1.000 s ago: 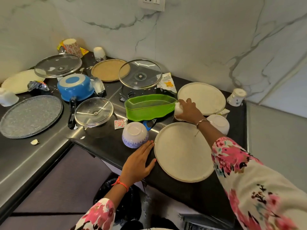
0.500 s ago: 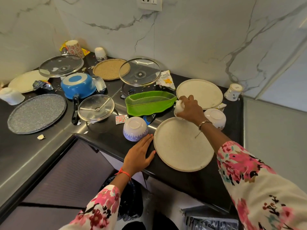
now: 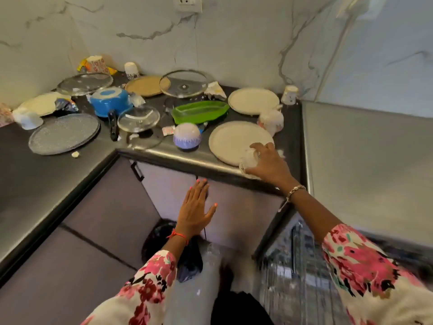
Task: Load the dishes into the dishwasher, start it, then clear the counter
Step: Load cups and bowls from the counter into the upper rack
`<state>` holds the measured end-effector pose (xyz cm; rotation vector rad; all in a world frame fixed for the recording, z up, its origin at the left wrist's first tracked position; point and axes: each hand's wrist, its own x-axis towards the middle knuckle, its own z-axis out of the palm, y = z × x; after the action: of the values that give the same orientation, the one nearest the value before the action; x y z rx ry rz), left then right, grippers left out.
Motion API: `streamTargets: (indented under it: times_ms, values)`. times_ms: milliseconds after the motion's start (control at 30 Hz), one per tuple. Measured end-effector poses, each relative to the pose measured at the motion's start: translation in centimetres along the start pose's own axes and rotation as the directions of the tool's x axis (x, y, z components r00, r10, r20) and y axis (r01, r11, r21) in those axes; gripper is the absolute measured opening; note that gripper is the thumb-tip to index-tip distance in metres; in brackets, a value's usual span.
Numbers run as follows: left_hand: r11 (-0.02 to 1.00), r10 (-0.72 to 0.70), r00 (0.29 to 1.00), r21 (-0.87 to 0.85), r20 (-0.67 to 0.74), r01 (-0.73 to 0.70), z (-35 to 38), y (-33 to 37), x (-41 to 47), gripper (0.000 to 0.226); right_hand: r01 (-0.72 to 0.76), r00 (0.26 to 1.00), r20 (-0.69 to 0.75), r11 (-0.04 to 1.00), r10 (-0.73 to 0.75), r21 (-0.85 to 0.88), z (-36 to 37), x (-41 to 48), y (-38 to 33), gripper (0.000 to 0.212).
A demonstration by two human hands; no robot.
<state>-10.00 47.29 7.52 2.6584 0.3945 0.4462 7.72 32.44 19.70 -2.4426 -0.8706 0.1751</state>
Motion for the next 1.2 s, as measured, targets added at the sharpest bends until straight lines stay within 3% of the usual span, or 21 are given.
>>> streamTargets:
  times_ms: [167, 333, 600, 767, 900, 1200]
  values:
    - [0.999, 0.007, 0.997, -0.054, 0.073, -0.003, 1.9, 4.2, -12.8, 0.070, -0.111, 0.993, 0.058, 0.992, 0.108, 0.062, 2.8, -15.5, 1.0, 0.068]
    - [0.996, 0.034, 0.962, -0.091, 0.269, -0.009, 4.1, 8.8, -24.6, 0.068, -0.268, 0.948, 0.184, 0.963, 0.260, 0.018, 5.1, -29.4, 3.8, 0.069]
    - [0.987, 0.140, 0.907, -0.127, 0.397, -0.097, 9.2, 15.9, -30.6, 0.070, -0.502, 0.843, 0.222, 0.865, 0.489, 0.000, 5.5, -42.0, 12.9, 0.068]
    - [0.980, 0.185, 0.888, -0.146, 0.421, -0.134, 13.7, 20.6, -27.7, 0.077, -0.535, 0.839, 0.124, 0.845, 0.530, 0.013, 4.1, -44.2, 19.7, 0.064]
    - [0.987, 0.124, 0.914, -0.142, 0.386, -0.074, 17.1, 23.8, -24.3, 0.083, -0.527, 0.837, 0.163, 0.850, 0.523, -0.022, 2.9, -42.6, 25.5, 0.067]
    - [0.999, 0.037, 0.903, -0.038, 0.428, -0.023, 22.5, 25.2, -19.9, 0.062, -0.487, 0.849, 0.183, 0.869, 0.495, -0.093, 4.3, -35.2, 34.0, 0.079]
